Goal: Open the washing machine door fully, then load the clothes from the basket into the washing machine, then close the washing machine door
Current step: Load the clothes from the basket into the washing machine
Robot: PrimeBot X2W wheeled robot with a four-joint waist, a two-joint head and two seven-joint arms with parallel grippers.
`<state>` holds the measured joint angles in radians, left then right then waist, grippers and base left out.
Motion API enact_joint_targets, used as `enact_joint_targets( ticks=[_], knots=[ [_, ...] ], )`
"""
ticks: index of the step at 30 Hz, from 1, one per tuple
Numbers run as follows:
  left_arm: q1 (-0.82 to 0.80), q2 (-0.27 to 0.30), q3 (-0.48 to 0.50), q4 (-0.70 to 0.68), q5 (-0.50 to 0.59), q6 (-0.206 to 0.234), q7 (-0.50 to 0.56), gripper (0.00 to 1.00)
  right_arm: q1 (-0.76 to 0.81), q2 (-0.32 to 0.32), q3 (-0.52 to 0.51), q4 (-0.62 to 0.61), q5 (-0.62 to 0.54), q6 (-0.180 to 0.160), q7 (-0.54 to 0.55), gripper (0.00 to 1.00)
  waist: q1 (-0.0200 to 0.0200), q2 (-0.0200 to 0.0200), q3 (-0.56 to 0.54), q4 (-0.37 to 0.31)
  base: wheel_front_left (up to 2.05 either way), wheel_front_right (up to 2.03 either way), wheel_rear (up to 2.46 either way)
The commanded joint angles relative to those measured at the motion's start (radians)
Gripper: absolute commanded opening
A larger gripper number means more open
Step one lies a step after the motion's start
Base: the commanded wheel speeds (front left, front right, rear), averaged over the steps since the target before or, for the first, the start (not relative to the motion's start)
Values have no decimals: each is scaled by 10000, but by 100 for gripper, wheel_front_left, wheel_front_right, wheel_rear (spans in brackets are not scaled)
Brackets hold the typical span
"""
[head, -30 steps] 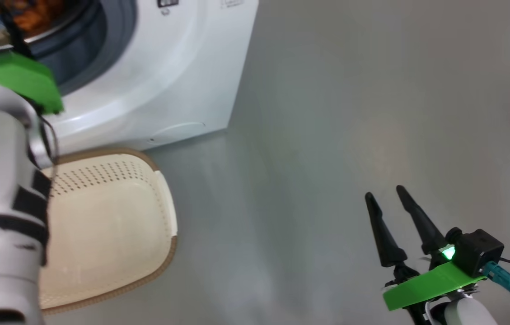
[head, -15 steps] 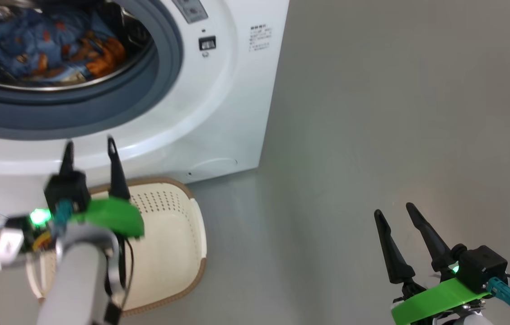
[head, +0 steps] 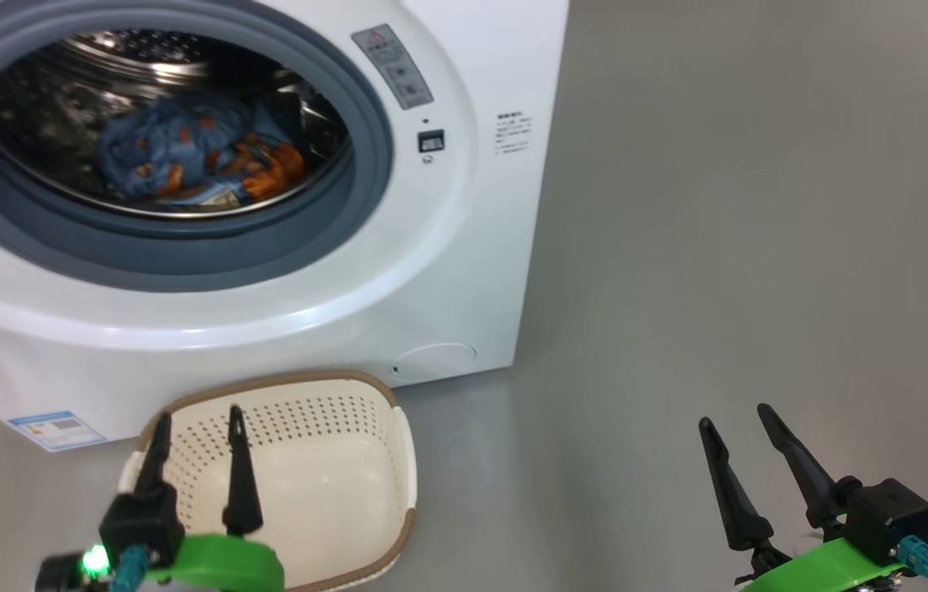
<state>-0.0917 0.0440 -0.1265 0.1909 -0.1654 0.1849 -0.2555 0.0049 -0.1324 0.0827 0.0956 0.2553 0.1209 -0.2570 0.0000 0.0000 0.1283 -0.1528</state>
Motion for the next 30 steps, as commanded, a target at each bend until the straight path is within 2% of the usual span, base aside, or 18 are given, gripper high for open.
enact_joint_targets(
  ticks=[1,5,15,21,30],
  knots=[
    [50,69,224,-377,-173,62,-62,100,62,-117,190,-272,-65,98,-48,100,0,0,-308,273,0,0,0],
    [556,66,1,-796,-543,275,-62,100,183,-67,129,-308,-127,98,-48,100,0,0,-549,486,0,0,0],
    [1134,64,-110,-1472,-603,302,-62,100,298,-8,190,-392,-207,98,-48,100,0,0,-715,831,0,0,0],
    [1299,63,-33,-1582,-687,456,-62,100,337,-21,223,-393,-218,98,-48,100,0,0,-787,925,0,0,0],
    [1366,63,4,-1457,-551,399,-63,100,414,-97,285,-405,-227,98,-48,100,0,0,-905,998,0,0,0]
  ],
)
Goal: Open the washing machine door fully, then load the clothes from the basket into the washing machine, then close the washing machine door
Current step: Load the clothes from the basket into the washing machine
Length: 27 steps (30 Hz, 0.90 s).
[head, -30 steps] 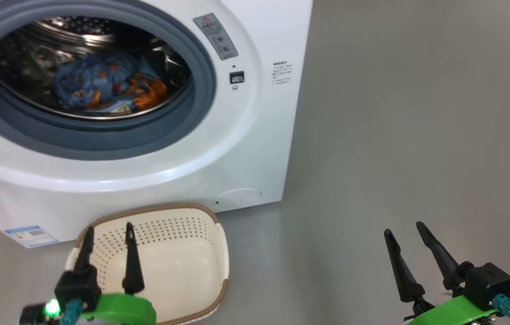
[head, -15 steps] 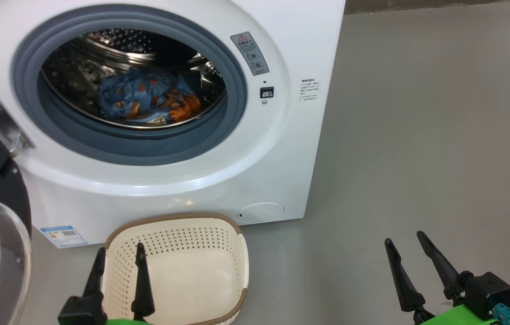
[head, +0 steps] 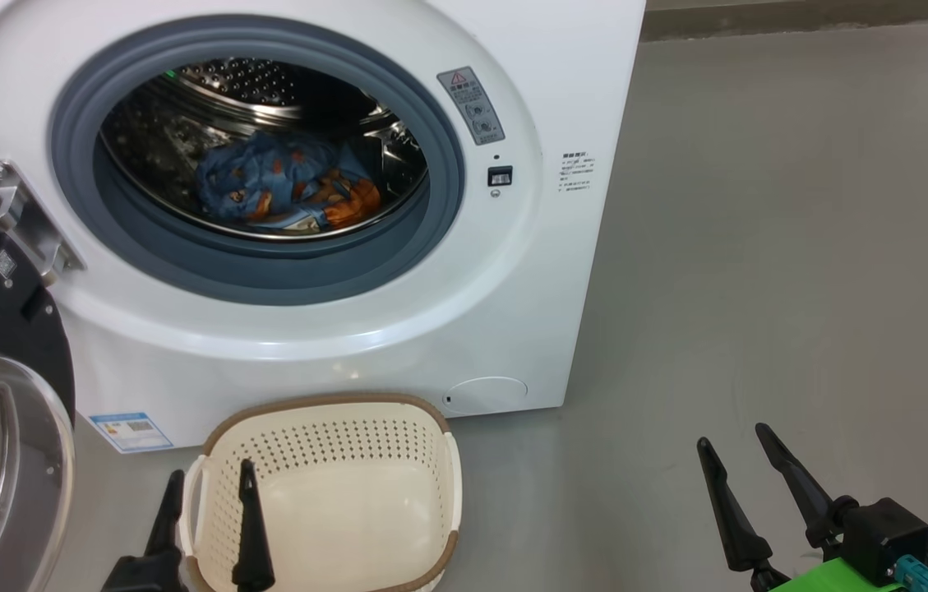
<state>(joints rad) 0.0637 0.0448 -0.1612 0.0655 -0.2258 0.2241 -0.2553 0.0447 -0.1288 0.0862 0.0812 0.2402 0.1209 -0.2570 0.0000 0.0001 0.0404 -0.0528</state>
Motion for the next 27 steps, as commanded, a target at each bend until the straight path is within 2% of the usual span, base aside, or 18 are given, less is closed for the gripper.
enact_joint_targets(
  ticks=[1,27],
  knots=[
    [-163,55,389,-186,51,17,-64,100,31,-145,249,-257,-86,98,-48,100,0,-1,-76,-7,0,0,0],
    [237,55,497,-284,-80,5,-65,100,331,-129,221,-294,-176,98,-48,100,0,-1,-395,26,0,0,0]
  ],
)
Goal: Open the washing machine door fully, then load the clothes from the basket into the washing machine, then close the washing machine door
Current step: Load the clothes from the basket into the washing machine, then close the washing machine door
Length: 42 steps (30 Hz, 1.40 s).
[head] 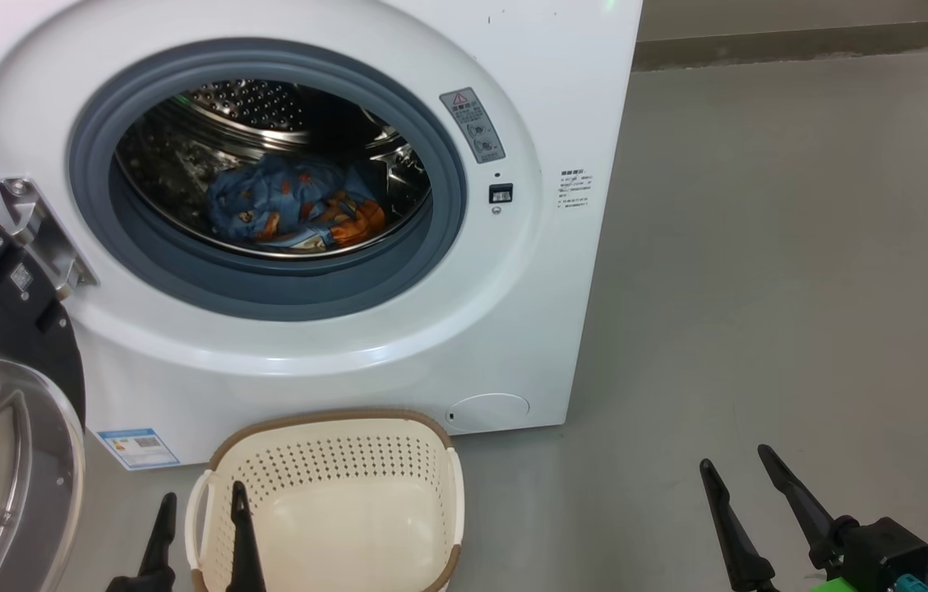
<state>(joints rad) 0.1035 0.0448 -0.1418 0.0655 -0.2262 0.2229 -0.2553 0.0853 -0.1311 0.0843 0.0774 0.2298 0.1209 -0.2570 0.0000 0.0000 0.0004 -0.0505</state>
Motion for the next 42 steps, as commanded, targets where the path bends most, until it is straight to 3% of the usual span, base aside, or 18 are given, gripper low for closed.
enact_joint_targets(
  ticks=[1,11,27,42],
  knots=[
    [-160,55,298,-291,-73,19,-65,100,-77,-107,242,-259,-69,98,-48,100,0,0,10,2,0,0,0],
    [-183,55,296,-271,-126,159,-65,100,-102,-89,239,-257,-49,98,-48,100,0,0,95,-36,-42,42,0],
    [-165,55,260,-435,-130,255,-65,100,-95,-76,191,-286,-40,98,-48,100,0,0,191,-50,-137,137,0],
    [-307,55,237,-354,-54,228,-65,100,-174,-110,138,-318,-57,98,-48,100,0,0,330,226,-11,11,0]
  ],
)
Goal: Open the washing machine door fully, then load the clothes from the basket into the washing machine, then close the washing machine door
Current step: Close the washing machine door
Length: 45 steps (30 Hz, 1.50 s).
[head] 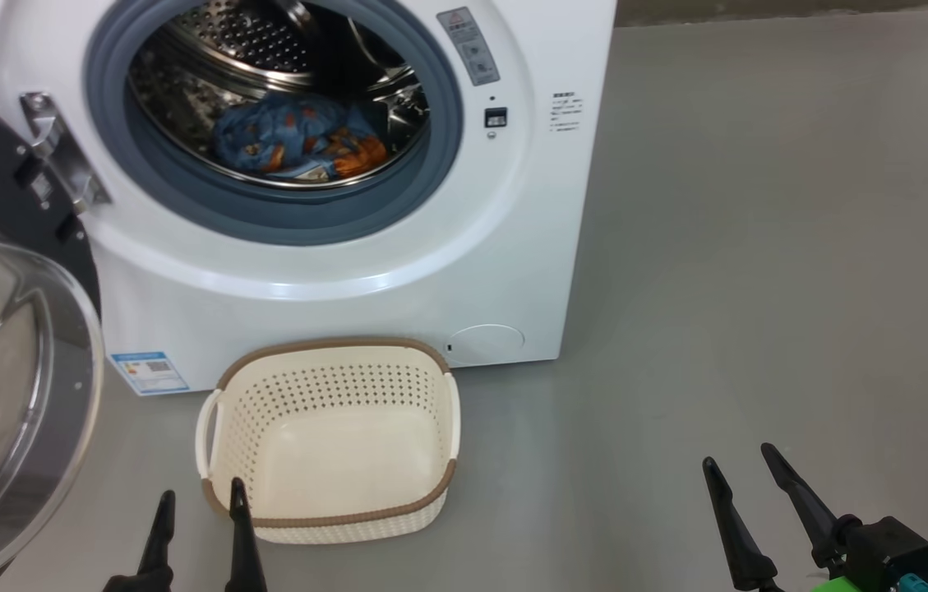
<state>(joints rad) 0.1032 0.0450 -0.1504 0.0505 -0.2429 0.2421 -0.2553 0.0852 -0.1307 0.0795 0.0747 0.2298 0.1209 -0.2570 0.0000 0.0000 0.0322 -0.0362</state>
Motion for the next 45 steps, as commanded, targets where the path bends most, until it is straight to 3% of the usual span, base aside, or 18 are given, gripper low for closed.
enact_joint_targets(
  ticks=[1,31,45],
  knots=[
    [-317,53,359,-220,129,47,-65,100,-184,-132,189,-291,-65,98,-48,100,0,0,7,156,0,0,0],
    [-157,53,296,-609,-177,341,-65,100,-624,-605,766,-358,-174,98,-48,100,0,0,-186,4479,0,0,0],
    [-97,53,445,-553,-141,267,-65,100,-558,-546,869,-313,-186,98,-48,100,0,0,-273,5324,0,0,0]
  ],
)
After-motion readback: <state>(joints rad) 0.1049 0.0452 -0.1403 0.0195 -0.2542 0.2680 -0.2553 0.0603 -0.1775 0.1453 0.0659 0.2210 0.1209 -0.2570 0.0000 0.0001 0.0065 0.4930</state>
